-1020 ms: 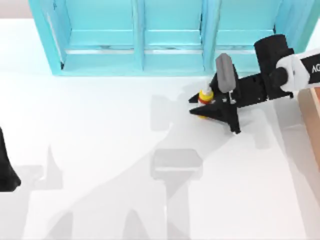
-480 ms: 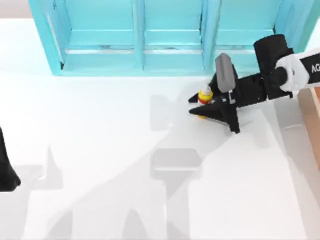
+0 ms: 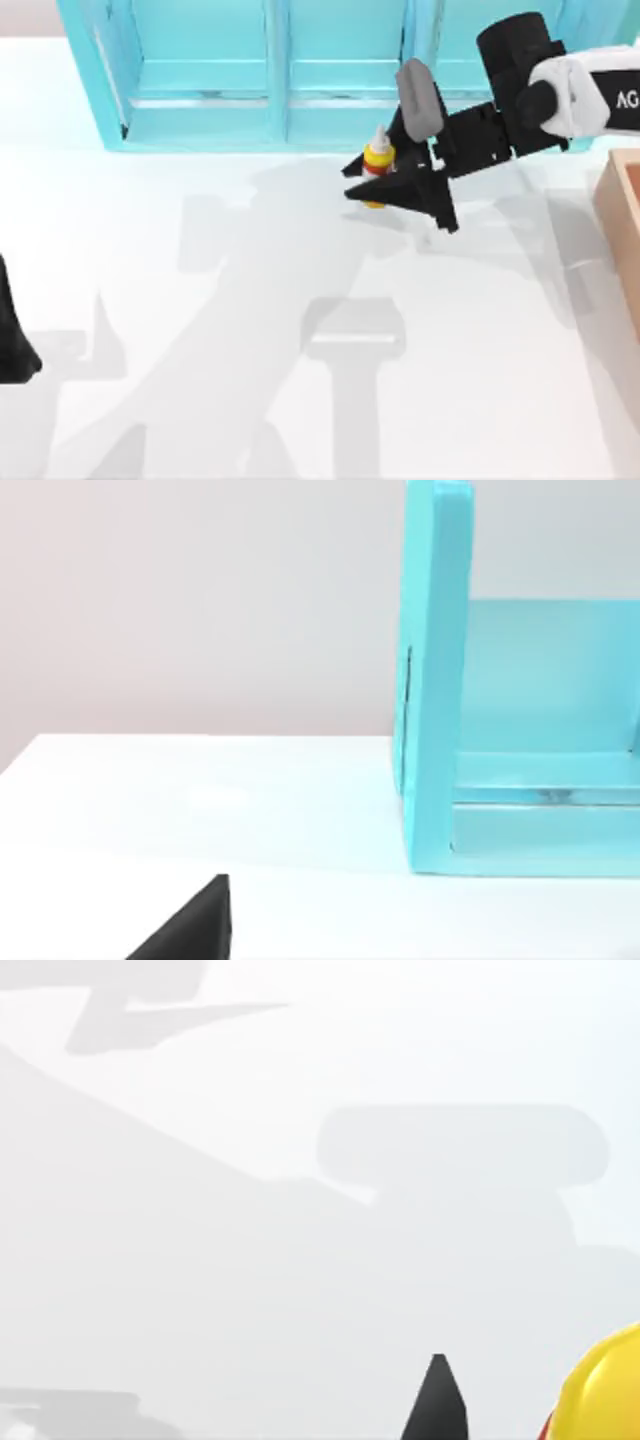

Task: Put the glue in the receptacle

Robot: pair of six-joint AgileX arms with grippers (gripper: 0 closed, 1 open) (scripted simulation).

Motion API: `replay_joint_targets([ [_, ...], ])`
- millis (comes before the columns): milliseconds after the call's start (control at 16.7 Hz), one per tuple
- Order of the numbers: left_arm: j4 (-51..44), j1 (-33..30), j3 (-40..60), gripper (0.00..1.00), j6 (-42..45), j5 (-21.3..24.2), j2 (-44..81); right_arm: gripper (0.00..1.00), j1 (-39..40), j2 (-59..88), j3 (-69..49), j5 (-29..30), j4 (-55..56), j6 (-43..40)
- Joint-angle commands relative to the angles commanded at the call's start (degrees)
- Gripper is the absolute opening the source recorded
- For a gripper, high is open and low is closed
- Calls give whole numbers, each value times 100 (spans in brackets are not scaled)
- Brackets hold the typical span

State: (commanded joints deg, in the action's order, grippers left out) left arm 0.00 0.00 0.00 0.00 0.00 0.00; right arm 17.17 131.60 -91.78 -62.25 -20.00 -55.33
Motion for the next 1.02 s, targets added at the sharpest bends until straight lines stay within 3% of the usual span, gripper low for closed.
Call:
replay_joint_targets([
  [720,0,0,0,100,0,0,0,0,-656,-425,-20,-48,-751,-470],
  [1020,0,0,0,100,0,0,0,0,-2134,-911,597,-197,-1630,-1676],
])
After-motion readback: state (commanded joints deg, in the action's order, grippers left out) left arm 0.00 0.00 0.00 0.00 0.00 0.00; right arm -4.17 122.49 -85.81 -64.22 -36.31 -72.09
